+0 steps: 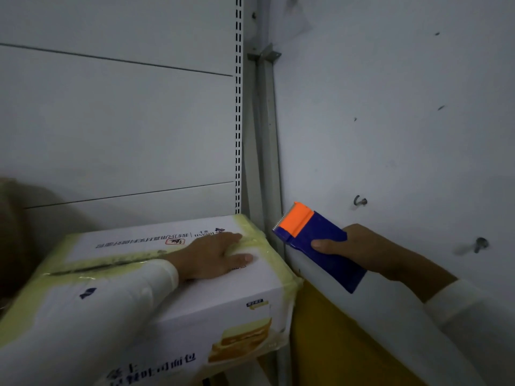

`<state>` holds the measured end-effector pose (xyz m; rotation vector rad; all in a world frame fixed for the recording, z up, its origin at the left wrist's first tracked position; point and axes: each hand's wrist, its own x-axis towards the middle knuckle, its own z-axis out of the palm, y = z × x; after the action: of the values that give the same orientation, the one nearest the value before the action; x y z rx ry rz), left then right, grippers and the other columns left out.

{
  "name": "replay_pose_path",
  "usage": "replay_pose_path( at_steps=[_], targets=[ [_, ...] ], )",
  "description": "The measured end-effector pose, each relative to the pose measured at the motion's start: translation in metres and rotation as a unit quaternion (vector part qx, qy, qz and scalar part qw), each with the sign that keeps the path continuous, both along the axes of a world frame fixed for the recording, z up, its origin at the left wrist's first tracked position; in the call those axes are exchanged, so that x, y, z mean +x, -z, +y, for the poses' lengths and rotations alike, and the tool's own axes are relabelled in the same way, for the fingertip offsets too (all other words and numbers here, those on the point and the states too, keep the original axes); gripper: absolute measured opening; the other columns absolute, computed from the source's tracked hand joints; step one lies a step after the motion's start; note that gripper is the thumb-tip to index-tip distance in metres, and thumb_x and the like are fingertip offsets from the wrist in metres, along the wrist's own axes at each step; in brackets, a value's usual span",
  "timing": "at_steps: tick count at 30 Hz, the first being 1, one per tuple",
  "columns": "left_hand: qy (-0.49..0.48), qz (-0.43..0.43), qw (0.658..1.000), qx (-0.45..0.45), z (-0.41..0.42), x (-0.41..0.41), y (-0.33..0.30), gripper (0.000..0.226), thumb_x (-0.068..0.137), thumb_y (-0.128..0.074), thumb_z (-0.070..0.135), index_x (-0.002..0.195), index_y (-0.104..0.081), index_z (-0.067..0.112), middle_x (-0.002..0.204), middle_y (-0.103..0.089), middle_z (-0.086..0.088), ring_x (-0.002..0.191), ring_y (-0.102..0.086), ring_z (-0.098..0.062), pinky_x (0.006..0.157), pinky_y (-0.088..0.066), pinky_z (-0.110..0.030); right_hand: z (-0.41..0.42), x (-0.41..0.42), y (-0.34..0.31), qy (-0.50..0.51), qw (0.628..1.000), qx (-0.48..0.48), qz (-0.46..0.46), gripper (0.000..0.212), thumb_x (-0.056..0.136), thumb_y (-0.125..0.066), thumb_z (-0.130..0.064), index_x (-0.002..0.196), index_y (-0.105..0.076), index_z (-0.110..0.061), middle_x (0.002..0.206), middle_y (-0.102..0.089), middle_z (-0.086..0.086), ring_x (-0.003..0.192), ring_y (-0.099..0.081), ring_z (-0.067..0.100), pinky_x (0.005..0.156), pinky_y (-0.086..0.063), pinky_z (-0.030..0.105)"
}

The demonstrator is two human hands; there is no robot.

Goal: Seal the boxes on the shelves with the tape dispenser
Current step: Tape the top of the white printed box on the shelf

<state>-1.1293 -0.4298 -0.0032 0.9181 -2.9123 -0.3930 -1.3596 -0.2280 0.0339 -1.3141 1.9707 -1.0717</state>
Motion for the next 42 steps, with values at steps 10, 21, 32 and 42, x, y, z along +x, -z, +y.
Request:
replay_pose_path(
  at_steps=[10,21,32,42],
  targets=[
    [0.139,0.007,0.99,0.033,0.002,0.018,0.008,0.064,0.089,-0.047,0.063,0.146,-0.032,0.038,0.155,-0.024,0.014,0.142,-0.017,-0.001,0.115,-0.007,-0.02,-0.002,-0.002,-0.009,0.006,1.0,0.018,0.01,0.043,0.071,-0.07,-0.051,0.073,-0.064,-0.009,0.059,-0.071,-0.001,0.05,-0.067,0.008,0.049,-0.046,0.019],
    [-0.129,-0.057,0.987,-0.082,0.012,0.05,0.003,0.079,0.072,-0.019,0.088,0.115,-0.047,0.028,0.138,-0.047,-0.004,0.127,-0.044,-0.026,0.101,-0.038,-0.045,-0.017,0.021,0.026,-0.06,0.998,0.021,-0.015,0.056,0.061,-0.072,-0.06,0.078,-0.07,-0.007,0.074,-0.076,0.009,0.059,-0.071,0.017,0.053,-0.051,0.023],
    [-0.029,-0.058,0.997,-0.031,0.043,0.075,0.011,0.097,0.07,-0.021,0.089,0.15,-0.019,0.034,0.16,-0.011,0.002,0.147,-0.005,-0.015,0.12,-0.005,-0.039,0.012,0.008,0.041,-0.108,0.992,-0.007,-0.071,0.04,0.07,-0.068,-0.049,0.07,-0.067,-0.009,0.071,-0.071,0.014,0.058,-0.065,0.022,0.053,-0.049,0.024],
    [0.011,-0.005,0.998,-0.056,0.036,0.098,-0.002,0.083,0.081,-0.036,0.078,0.15,-0.019,0.036,0.16,-0.01,0.009,0.147,-0.004,-0.009,0.119,-0.004,-0.03,0.045,0.031,0.044,-0.092,0.989,-0.013,-0.117,0.035,0.082,-0.06,-0.04,0.062,-0.074,-0.015,0.067,-0.07,0.012,0.055,-0.067,0.021,0.051,-0.051,0.023]
  ],
)
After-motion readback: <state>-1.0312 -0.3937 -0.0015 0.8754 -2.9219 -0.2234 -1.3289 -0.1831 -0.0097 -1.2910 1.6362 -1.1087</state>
